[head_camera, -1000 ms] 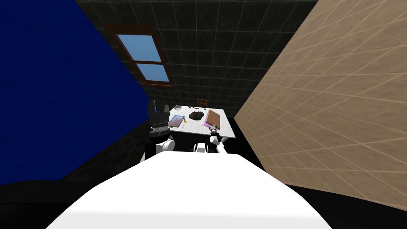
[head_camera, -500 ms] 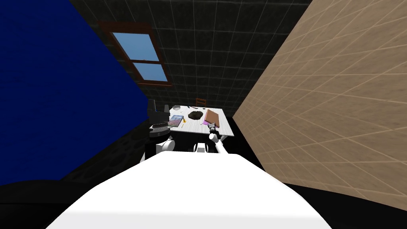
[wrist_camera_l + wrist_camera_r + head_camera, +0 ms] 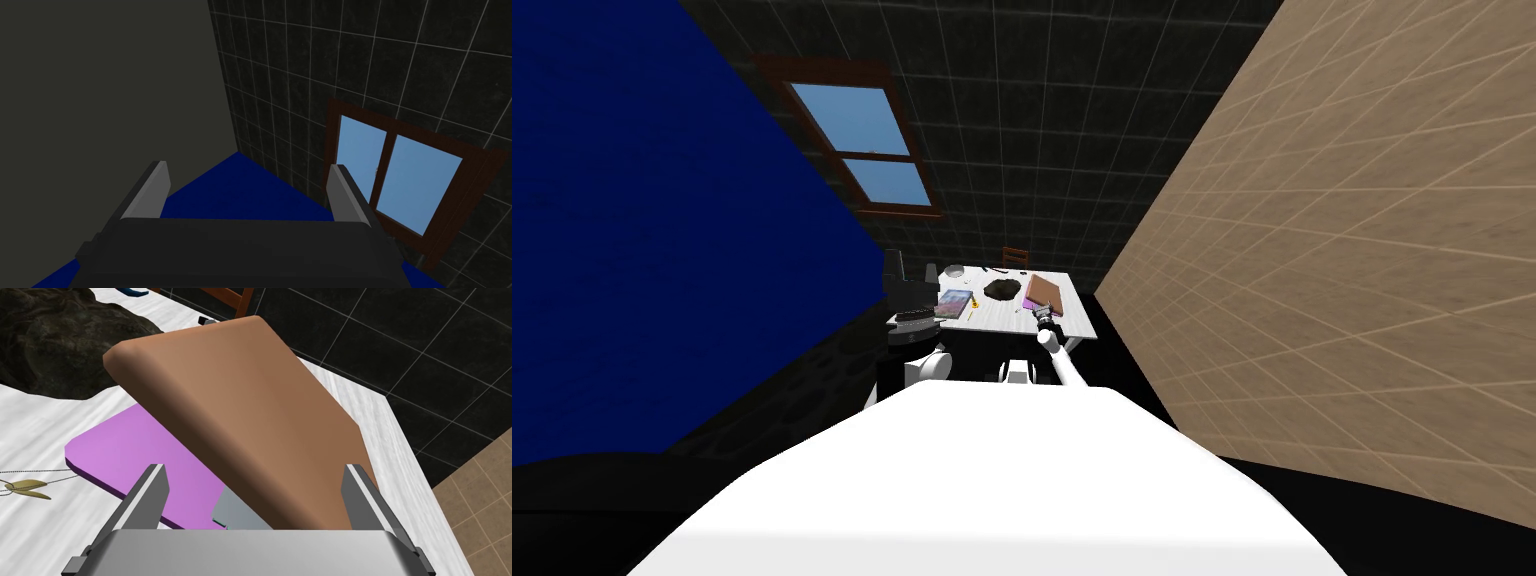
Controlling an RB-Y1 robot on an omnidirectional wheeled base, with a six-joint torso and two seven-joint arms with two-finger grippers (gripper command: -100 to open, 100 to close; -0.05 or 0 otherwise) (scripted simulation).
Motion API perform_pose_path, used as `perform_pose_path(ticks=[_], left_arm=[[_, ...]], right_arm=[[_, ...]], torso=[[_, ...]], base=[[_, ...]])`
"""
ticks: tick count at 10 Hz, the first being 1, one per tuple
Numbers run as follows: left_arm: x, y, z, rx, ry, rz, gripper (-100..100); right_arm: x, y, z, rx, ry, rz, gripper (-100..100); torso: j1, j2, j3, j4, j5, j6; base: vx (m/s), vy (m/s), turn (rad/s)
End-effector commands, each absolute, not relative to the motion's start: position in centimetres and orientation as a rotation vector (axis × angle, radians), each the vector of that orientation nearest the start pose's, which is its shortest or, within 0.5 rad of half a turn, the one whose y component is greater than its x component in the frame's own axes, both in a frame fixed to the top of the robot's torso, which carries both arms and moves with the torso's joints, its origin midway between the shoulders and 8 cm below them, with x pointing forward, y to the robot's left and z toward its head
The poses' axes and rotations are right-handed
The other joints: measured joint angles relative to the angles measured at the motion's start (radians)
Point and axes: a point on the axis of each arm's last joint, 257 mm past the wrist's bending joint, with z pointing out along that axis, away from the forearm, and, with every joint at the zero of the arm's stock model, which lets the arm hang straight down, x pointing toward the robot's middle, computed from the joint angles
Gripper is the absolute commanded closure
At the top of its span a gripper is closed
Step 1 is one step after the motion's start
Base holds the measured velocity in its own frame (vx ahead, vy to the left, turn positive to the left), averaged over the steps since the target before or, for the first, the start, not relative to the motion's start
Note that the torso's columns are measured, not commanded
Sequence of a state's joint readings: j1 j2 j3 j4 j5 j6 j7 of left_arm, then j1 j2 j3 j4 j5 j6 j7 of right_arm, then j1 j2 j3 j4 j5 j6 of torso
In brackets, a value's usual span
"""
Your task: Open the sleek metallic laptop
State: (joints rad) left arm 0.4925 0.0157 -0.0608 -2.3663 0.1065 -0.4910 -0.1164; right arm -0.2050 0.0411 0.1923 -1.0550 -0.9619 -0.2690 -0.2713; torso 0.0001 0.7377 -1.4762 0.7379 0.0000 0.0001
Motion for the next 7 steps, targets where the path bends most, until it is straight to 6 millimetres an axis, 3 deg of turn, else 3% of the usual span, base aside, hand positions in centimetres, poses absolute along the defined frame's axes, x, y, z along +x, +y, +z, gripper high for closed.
perform_pose_path(ticks=[1, 2, 7], left_arm=[[32.85, 26.67, 6.18, -0.615, 0.533, -1.346, 0], [32.85, 26.67, 6.18, -0.615, 0.533, -1.346, 0], [32.85, 26.67, 6.18, -0.615, 0.533, -1.346, 0]], right_arm=[[56.18, -12.39, -33.39, -2.516, -0.579, -2.165, -100], [56.19, -12.36, -33.40, -2.516, -0.583, -2.165, 0], [56.19, -12.36, -33.40, -2.516, -0.583, -2.165, 0]], torso=[[0.000, 0.000, 0.000, 0.000, 0.000, 0.000], [0.000, -0.001, 0.000, 0.000, 0.000, 0.000], [0.000, 0.000, 0.000, 0.000, 0.000, 0.000]], base=[[-0.007, -0.001, -0.001], [0.000, 0.000, 0.000], [0.000, 0.000, 0.000]])
